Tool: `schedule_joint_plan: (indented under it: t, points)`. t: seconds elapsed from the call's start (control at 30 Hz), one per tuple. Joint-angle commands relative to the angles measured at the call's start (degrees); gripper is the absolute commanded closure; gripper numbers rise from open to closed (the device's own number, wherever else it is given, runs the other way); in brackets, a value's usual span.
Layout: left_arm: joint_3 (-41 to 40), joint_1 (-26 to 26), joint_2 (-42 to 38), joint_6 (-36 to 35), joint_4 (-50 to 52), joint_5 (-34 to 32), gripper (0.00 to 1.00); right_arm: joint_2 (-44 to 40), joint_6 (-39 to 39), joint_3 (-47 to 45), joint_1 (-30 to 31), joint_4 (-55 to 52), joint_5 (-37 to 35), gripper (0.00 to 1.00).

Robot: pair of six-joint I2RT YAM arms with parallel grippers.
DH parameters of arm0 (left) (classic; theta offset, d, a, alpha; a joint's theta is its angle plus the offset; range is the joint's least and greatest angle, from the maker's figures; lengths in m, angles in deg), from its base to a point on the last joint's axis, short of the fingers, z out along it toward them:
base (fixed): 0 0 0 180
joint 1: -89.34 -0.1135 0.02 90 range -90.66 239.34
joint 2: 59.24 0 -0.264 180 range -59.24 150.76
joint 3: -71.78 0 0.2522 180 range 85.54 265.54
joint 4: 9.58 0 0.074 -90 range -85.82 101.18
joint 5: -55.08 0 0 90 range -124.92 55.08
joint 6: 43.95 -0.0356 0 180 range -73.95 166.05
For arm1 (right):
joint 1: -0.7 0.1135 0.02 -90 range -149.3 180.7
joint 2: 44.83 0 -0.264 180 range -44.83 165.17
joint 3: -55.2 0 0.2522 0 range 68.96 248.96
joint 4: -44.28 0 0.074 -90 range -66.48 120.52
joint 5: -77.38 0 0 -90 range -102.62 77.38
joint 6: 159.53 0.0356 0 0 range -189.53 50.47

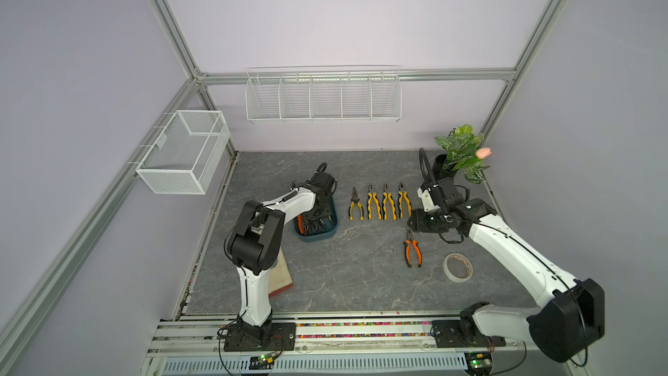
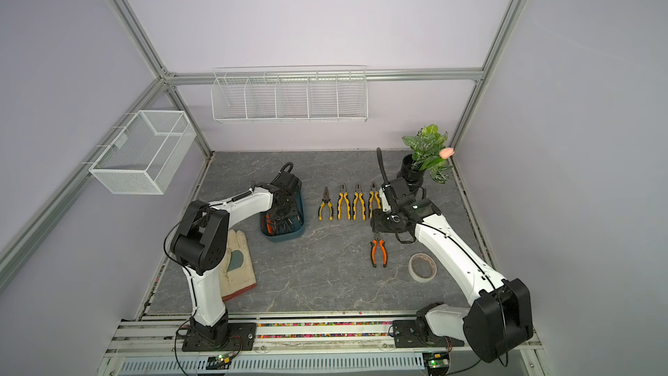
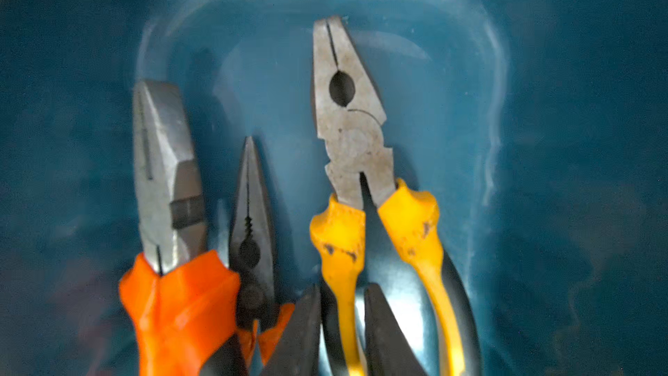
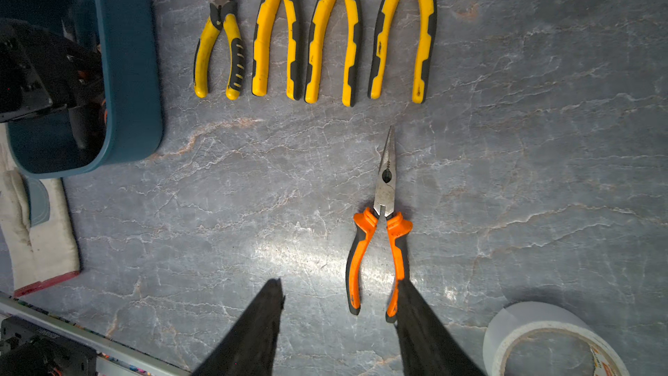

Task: Take the pliers out of the storage box
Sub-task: Pick up the pliers from the storage box.

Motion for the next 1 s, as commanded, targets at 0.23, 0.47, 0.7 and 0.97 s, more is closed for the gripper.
schedule_joint_plan:
  t: [0.23, 0.47, 0.7, 0.97]
  points:
    - [-2.40, -0.29, 1.19, 1.00, -0.54, 1.96, 0.96, -0.78, 1.02, -1.66, 0.33, 0.94, 1.21, 0.47]
    - [-2.15, -0.32, 0.55, 0.41, 0.00, 1.05, 1.00, -1.04, 0.94, -1.89, 0.33, 0.94, 1.18, 0.47]
    - [-0.13, -0.32, 2.91, -0.91, 2.02, 2.25, 0.91, -1.47, 1.03, -2.02, 0.31, 0.85, 1.27, 0.47]
    - [1.70, -0.32, 6.73, -3.06, 4.43, 5.67, 0.73, -2.09, 1.31, -2.22, 0.31, 0.99, 1.35, 0.47]
